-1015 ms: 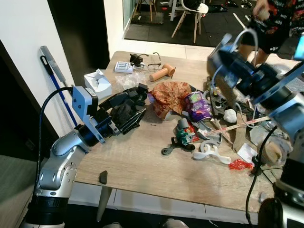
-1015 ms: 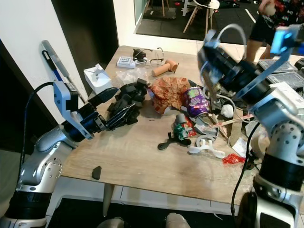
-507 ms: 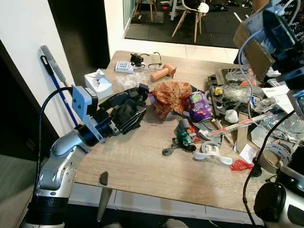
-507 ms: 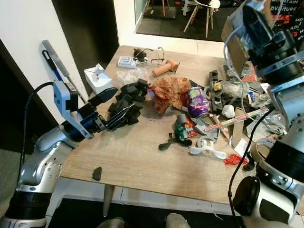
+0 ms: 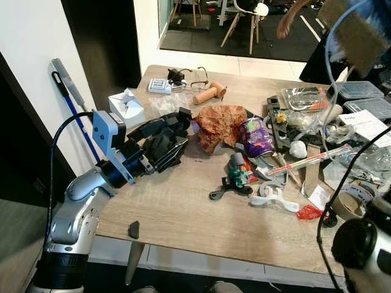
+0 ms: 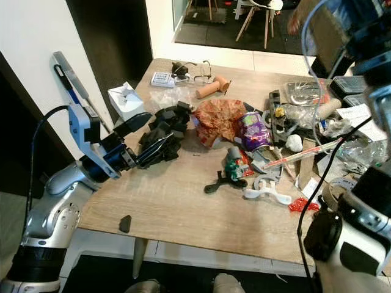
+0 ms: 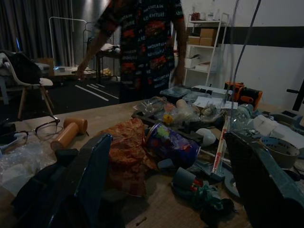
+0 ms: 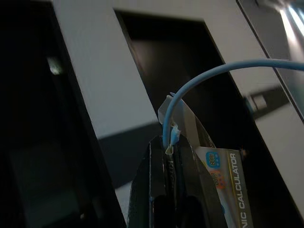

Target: Picking trash to rubbish bin

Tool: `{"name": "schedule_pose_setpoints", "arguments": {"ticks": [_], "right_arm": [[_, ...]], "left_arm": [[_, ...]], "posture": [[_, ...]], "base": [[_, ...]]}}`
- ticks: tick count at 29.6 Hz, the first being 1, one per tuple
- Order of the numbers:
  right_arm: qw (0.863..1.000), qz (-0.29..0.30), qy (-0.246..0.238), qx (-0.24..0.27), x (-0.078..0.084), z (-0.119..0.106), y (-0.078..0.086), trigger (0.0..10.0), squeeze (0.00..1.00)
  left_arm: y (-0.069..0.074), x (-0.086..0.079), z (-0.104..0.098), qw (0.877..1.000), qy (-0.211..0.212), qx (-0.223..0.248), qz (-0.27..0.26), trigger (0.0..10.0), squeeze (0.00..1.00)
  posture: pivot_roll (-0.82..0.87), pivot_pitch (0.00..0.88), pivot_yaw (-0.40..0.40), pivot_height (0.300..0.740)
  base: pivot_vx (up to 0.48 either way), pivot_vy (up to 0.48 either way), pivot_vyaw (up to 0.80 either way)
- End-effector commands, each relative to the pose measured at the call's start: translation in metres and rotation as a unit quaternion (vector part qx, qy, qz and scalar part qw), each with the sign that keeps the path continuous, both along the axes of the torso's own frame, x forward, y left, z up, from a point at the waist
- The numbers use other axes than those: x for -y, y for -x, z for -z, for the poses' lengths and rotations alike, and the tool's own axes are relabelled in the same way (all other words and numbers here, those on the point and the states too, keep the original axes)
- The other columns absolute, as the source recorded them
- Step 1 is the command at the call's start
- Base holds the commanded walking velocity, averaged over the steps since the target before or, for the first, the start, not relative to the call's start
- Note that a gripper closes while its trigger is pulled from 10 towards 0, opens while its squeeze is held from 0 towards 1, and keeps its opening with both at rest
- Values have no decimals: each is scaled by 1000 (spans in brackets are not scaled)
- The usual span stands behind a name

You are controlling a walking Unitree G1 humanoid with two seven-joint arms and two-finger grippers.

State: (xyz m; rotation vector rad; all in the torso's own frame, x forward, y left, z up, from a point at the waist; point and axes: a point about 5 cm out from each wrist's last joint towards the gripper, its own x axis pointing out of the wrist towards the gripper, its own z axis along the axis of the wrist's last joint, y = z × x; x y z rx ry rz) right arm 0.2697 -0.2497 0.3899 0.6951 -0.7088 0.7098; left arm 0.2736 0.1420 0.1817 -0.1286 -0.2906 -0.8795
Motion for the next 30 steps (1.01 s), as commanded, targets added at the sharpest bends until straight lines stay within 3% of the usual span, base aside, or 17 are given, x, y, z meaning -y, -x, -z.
{"name": "schedule_pose_setpoints", "arguments": {"ticks": [1, 4, 18, 21, 22, 23, 25, 26, 27, 28, 29, 30], "right_arm": [[1000, 2, -10, 27, 2, -12, 9, 0, 0], [999, -6, -22, 46, 2, -25, 17, 0, 0], [998, -31, -19, 60, -8, -35, 28, 0, 0], [999, -15, 45, 23, -18, -15, 17, 0, 0], [999, -15, 45, 23, -18, -15, 17, 0, 0], [996, -9, 85, 7, -24, -4, 12, 0, 0], [991, 12, 126, -32, -30, 12, 3, 549, 0], [989, 16, 137, -44, -32, 17, 0, 1137, 0], [982, 20, 173, -70, -38, 30, -6, 2588, 0], [973, 19, 209, -93, -44, 42, -10, 2745, 0], [964, 15, 242, -109, -49, 53, -12, 3608, 0], [964, 15, 242, -109, -49, 53, -12, 3608, 0]], "left_arm": [[-1, 0, 3, 1000, 5, -4, 1, 10000, 0], [-1, 1, 3, 1000, 6, -4, 1, 10000, 0], [-1, 2, 3, 1000, 6, -3, 2, 10000, 0], [-1, 6, 3, 1000, 5, -3, 4, 10000, 0], [-1, 6, 3, 1000, 5, -3, 4, 10000, 0], [-1, 8, 3, 1000, 4, -3, 4, 10000, 0], [-1, 8, 3, 1000, 1, -6, 2, 10000, 0], [-2, 8, 3, 1000, 0, -7, 0, 10000, 0], [-2, 8, 3, 1000, -1, -8, -2, 10000, 0], [-3, 7, 4, 1000, -2, -10, -5, 10000, 0], [-3, 7, 4, 1000, -4, -13, -8, 10000, 0], [-3, 7, 4, 1000, -4, -13, -8, 10000, 0]], "posture": [[-64, 0, -23, 740], [-64, 0, -23, 740], [-66, 0, -26, 740], [-63, 0, -28, 740], [-63, 0, -28, 740], [-65, 0, -29, 740], [-62, 0, -30, 740], [-64, 0, -30, 740], [-61, 0, -31, 740], [-61, 0, -31, 740], [-64, 0, -31, 740], [-64, 0, -31, 740]], "base": [[0, 0, 0], [0, 0, 0], [0, 0, 0], [0, 0, 0], [0, 0, 0], [0, 0, 0], [0, 0, 0], [0, 0, 0], [0, 0, 0], [0, 0, 0], [0, 0, 0], [0, 0, 0]]}}
